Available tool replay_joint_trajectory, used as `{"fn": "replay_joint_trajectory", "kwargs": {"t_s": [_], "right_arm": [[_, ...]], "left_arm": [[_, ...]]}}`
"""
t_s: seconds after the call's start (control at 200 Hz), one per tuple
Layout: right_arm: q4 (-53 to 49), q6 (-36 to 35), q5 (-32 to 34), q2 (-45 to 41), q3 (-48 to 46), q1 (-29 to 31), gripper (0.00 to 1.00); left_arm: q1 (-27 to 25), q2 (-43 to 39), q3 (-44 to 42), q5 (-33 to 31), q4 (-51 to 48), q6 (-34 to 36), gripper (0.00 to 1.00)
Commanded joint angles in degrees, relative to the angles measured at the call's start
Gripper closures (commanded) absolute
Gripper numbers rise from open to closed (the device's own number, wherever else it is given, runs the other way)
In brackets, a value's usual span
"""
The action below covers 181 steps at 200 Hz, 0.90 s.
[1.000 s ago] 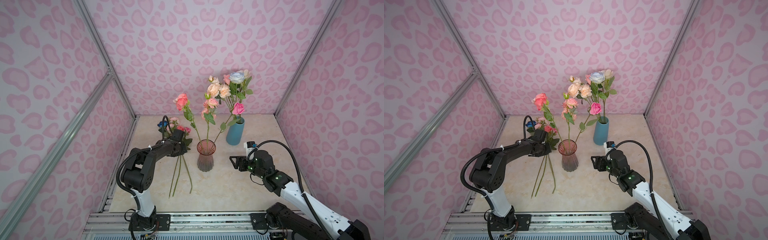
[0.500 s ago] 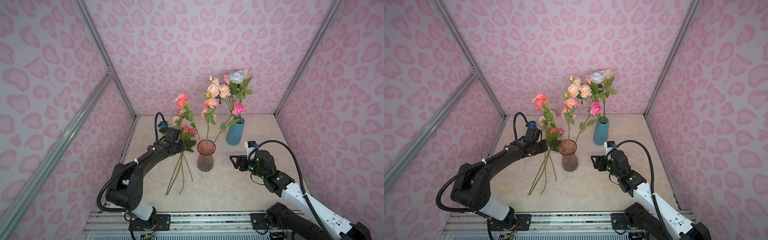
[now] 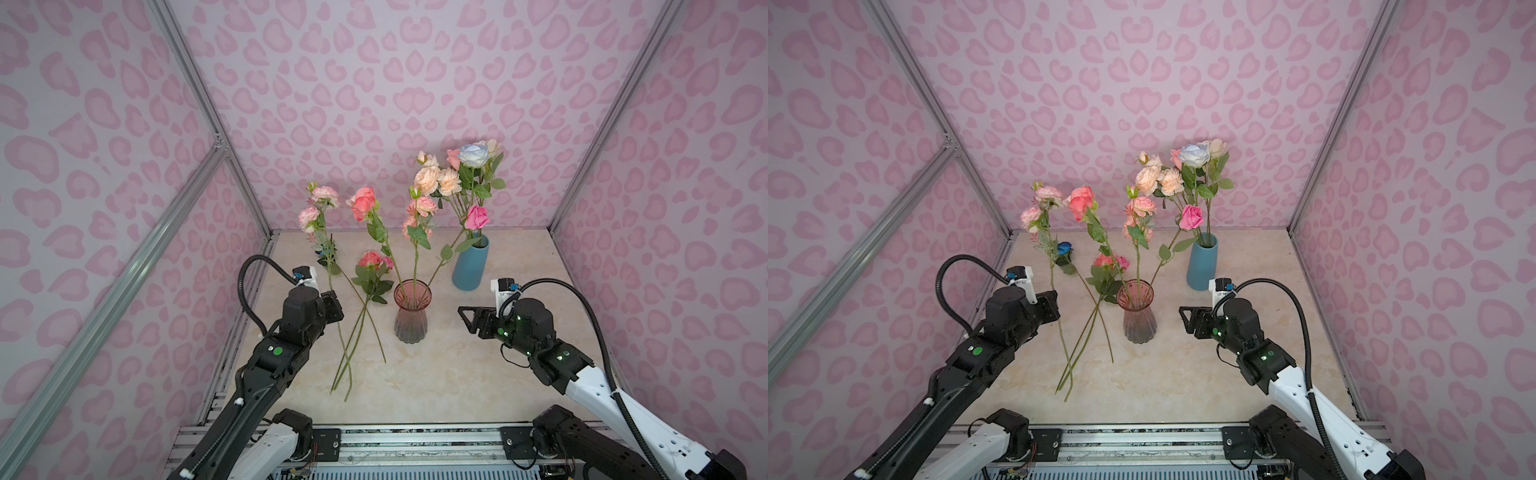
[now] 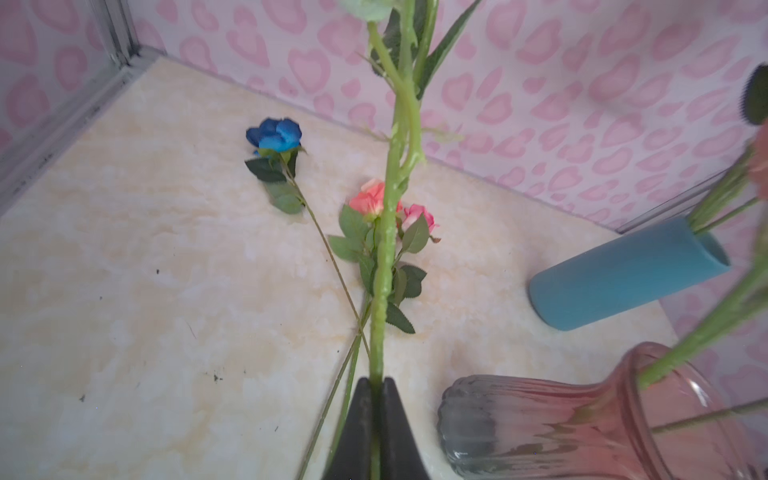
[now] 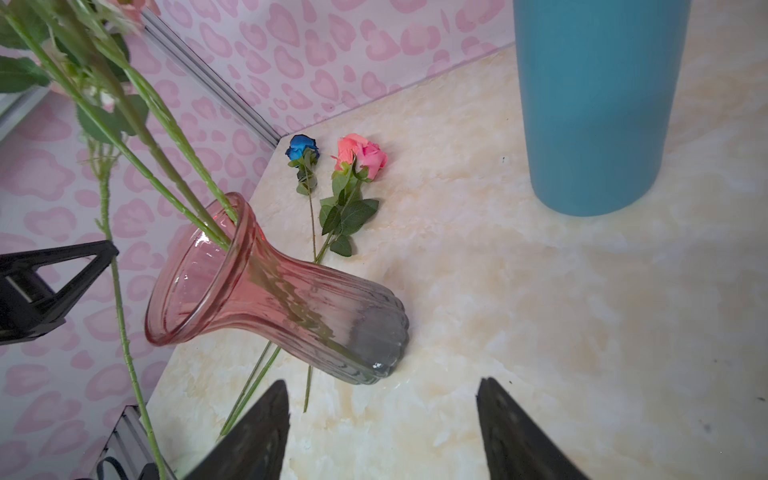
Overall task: Arrange the flowers into the vase
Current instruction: 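Lift the pink carnation spray upright above the pink vase with the left gripper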
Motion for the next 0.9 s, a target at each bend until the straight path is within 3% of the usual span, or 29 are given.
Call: {"fn": "replay_joint_trajectory", "kwargs": {"t_s": [0.0,0.165,0.285,0.44,0.73,0.9], "right_arm": [[4.2,1.9,-2.0,-0.1,-1.0,0.3,0.27],[12.1,3.1,-4.9,0.9,-5.2,0.0,0.2],[16.0,4.4,-9.0,2.0,-6.6,0.0,0.17],[11.9,4.3,-2.3,0.6,-7.1,0.0,0.17],[8.6,3.1,1.3,-4.0,-7.4,0.0,0.17],[7.0,2.0,1.8,-5.1,-7.1,-0.2,0.17]], "left_arm": [[-0.1,-7.3,0.0,1.9,6.1,4.6,0.97],[-0.2,-16.1,-0.4,9.5,12.8,8.0,0.97],[-0.4,-15.9,1.5,13.0,16.6,9.7,0.97],[-2.8,-8.9,7.2,18.1,23.6,12.0,0.97],[-18.6,8.7,20.4,13.3,37.7,25.5,0.97],[-20.8,18.9,25.1,13.0,48.6,27.3,0.97]]}}
